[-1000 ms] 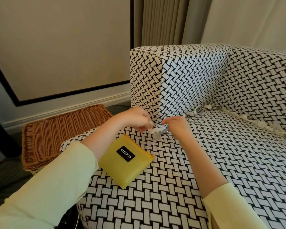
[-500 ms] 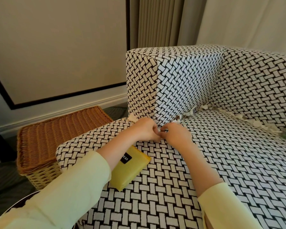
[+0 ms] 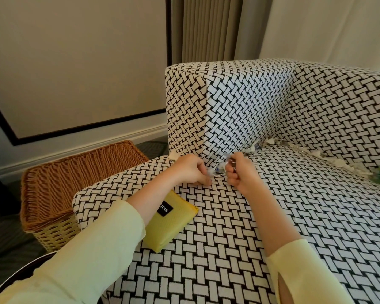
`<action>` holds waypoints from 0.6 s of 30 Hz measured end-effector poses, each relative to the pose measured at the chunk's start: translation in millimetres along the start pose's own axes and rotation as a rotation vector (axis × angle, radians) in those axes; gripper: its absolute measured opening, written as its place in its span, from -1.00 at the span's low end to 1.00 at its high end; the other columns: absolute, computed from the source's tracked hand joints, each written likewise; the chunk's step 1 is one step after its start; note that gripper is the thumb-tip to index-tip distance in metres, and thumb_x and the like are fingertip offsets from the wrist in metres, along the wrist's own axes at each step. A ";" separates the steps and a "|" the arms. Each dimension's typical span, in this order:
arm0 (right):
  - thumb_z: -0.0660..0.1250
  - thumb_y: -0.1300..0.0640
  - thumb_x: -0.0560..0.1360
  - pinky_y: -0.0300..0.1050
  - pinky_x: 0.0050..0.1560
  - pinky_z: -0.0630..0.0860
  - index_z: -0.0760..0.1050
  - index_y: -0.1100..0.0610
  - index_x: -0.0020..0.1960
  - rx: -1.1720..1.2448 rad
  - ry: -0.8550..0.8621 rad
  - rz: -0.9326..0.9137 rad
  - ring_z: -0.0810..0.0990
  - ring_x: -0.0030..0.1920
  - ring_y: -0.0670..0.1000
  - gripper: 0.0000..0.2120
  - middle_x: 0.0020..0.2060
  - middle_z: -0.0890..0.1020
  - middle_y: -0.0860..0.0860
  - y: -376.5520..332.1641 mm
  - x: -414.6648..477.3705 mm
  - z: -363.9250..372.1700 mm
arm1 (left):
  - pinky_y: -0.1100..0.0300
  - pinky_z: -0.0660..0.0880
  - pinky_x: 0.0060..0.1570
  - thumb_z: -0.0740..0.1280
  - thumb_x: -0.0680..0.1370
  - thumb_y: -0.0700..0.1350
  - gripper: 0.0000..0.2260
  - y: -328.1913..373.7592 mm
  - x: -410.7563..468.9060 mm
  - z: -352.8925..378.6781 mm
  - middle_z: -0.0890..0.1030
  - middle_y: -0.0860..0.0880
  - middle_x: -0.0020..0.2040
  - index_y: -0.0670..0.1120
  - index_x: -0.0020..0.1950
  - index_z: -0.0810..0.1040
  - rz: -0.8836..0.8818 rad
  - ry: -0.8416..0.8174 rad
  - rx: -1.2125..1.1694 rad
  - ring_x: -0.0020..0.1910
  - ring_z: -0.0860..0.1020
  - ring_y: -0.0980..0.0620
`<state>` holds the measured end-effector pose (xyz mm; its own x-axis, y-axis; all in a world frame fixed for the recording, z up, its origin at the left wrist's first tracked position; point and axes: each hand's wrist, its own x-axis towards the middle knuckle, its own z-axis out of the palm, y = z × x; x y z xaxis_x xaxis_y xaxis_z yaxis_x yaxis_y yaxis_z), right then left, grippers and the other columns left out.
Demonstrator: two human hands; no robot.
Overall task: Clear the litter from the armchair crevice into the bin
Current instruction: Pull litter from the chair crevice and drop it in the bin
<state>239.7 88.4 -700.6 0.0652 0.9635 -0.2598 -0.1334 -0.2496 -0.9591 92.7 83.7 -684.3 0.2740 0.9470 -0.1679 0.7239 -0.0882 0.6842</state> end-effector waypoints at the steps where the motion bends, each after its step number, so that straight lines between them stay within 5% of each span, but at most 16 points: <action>1: 0.04 0.14 0.58 -0.33 -0.70 0.11 0.30 0.13 -0.27 0.218 -0.032 0.060 0.20 -0.64 -0.14 -0.74 -0.59 0.35 -0.06 -1.3 0.0 -5.1 | 0.30 0.49 -0.26 0.48 0.39 -0.15 -0.84 0.0 0.8 -0.4 0.55 0.08 -0.21 -0.03 -0.22 0.50 -0.003 0.001 -0.056 -0.27 0.51 0.16; 6: 0.05 0.17 0.54 -0.37 -0.72 0.14 0.32 0.16 -0.31 0.502 -0.145 0.086 0.24 -0.67 -0.13 -0.73 -0.60 0.36 -0.04 2.7 2.5 -10.8 | 0.29 0.56 -0.20 0.43 0.42 -0.27 -0.83 -0.2 3.7 2.3 0.57 -0.07 -0.07 -0.06 -0.14 0.49 -0.041 -0.035 -0.267 -0.24 0.58 0.08; 11: 0.09 0.15 0.54 -0.36 -0.72 0.11 0.28 0.12 -0.36 0.443 -0.098 0.099 0.18 -0.66 -0.13 -0.71 -0.60 0.32 -0.05 1.0 2.9 -9.6 | 0.35 0.57 -0.32 0.25 0.54 -0.33 -0.84 3.0 2.3 4.4 0.53 -0.08 -0.12 -0.12 0.05 0.47 -0.135 -0.082 -0.350 -0.24 0.55 0.08; 13: 0.15 0.14 0.55 -0.32 -0.68 0.10 0.28 0.11 -0.37 0.125 0.024 0.024 0.15 -0.65 -0.12 -0.69 -0.62 0.27 -0.08 -2.0 -0.6 -6.1 | 0.34 0.54 -0.35 0.14 0.57 -0.35 -0.80 6.3 4.5 5.4 0.47 -0.07 -0.18 -0.12 0.08 0.45 -0.200 -0.082 -0.365 -0.27 0.50 0.08; 15: 0.16 0.12 0.56 -0.27 -0.57 0.15 0.39 0.14 -0.30 -0.457 0.194 -0.165 0.21 -0.57 -0.09 -0.73 -0.53 0.34 -0.05 -0.9 -4.0 -3.3 | 0.33 0.48 -0.38 0.09 0.58 -0.32 -0.77 8.7 7.5 7.9 0.41 -0.07 -0.19 -0.16 0.13 0.47 -0.260 -0.070 -0.375 -0.31 0.42 0.08; 18: 0.21 0.08 0.56 -0.28 -0.49 0.26 0.54 0.10 0.03 -0.981 0.262 -0.366 0.40 -0.41 -0.10 -0.83 -0.20 0.55 0.02 6.2 -3.0 -3.1 | 0.29 0.36 -0.42 0.16 0.57 -0.23 -0.82 10.3 10.1 12.3 0.33 -0.05 -0.23 -0.18 0.04 0.54 -0.308 -0.034 -0.407 -0.35 0.31 0.08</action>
<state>241.8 83.7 -706.1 0.1651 0.9737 0.1571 0.7802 -0.0315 -0.6247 110.7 88.5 -687.7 0.1120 0.8988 -0.4238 0.4707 0.3276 0.8192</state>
